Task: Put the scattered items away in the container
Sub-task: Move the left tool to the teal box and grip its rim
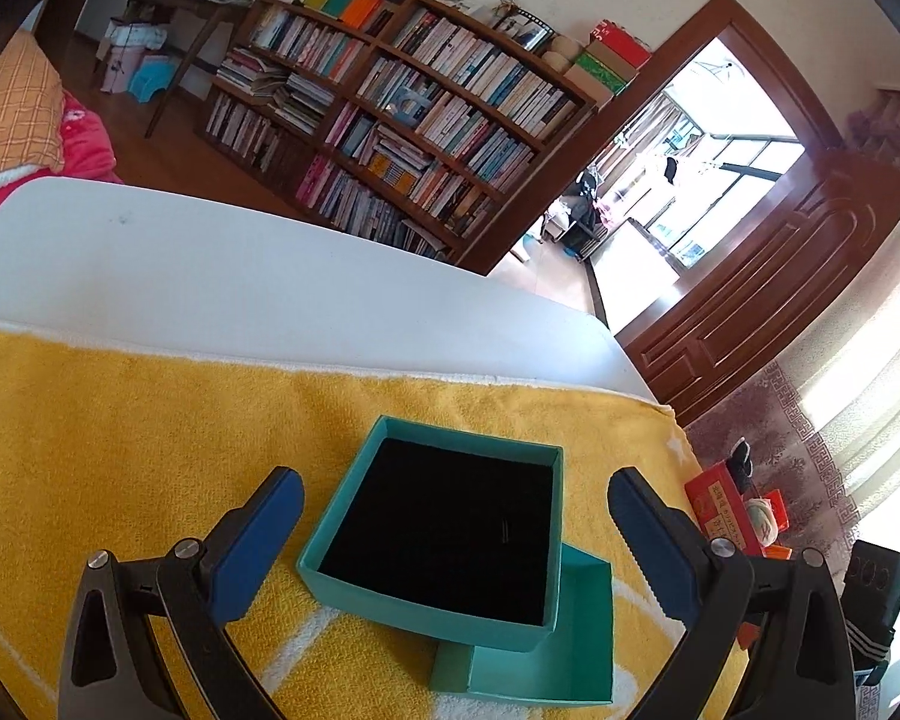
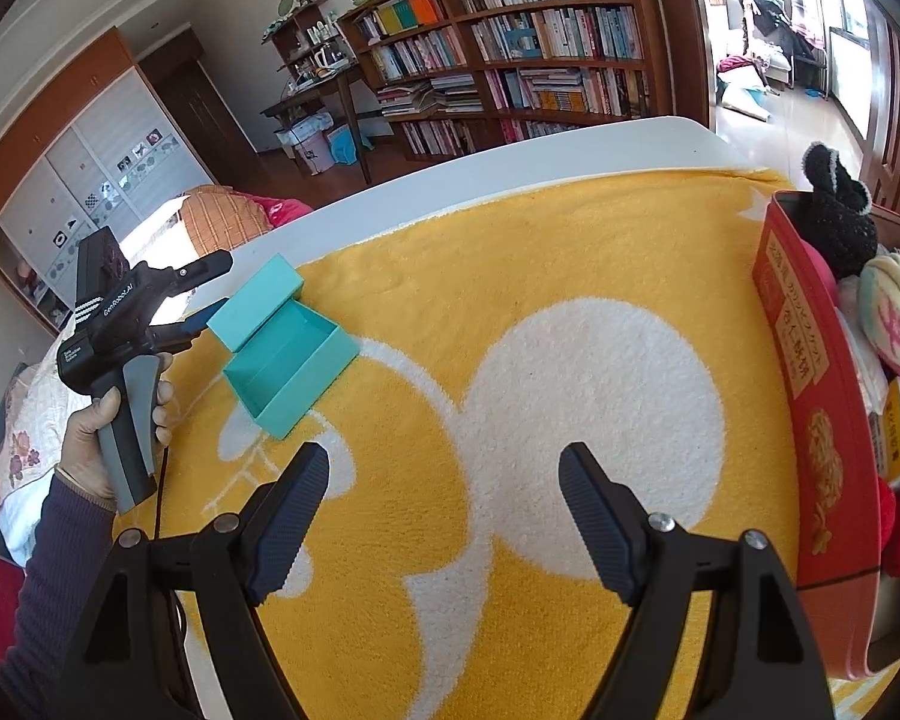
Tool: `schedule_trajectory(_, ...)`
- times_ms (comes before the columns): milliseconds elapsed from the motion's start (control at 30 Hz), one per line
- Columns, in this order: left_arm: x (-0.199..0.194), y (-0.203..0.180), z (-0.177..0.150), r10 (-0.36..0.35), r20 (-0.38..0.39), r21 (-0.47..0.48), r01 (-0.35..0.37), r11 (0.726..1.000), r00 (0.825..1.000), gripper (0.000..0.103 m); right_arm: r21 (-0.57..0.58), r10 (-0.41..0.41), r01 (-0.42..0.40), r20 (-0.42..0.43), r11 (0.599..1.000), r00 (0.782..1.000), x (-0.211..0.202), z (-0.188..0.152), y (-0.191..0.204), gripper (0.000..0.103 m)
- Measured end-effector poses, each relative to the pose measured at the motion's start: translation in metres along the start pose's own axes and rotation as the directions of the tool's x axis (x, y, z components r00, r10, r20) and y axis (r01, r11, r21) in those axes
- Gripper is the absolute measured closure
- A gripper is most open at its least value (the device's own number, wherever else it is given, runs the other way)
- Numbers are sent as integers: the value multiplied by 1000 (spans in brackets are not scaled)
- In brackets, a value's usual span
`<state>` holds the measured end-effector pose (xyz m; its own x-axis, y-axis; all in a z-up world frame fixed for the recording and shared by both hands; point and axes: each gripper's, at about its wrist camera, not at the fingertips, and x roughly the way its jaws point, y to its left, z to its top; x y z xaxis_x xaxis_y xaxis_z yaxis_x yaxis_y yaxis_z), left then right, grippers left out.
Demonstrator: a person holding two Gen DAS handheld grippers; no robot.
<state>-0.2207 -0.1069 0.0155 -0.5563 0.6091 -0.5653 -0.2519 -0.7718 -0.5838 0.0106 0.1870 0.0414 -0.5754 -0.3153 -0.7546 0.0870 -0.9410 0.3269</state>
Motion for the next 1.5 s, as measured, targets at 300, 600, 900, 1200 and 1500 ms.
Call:
schedule_trajectory(300, -16, -11, -3, -13, 50, 85, 9, 996, 999, 1, 24, 11, -10, -27, 1000, 1000, 7, -5, -4, 21)
schedule_trajectory(600, -7, -18, -11, -1, -3, 206, 1, 978, 1000, 1, 19, 4, -4, -21, 1000, 1000, 4, -8, -4, 21)
schedule_trajectory(900, 5, -24, -15, 71, -36, 243, -60, 968, 997, 1, 17, 3, -3, -27, 1000, 1000, 5, -10, -2, 21)
schedule_trajectory(1200, 16, -18, -12, 155, -67, 246, -135, 960, 986, 1, 42, 12, -10, -36, 999, 999, 8, -12, -7, 21)
schedule_trajectory(1500, 45, -23, -20, 228, -176, 303, -167, 938, 958, 1, 43, 18, -16, -34, 999, 999, 8, -13, -6, 21)
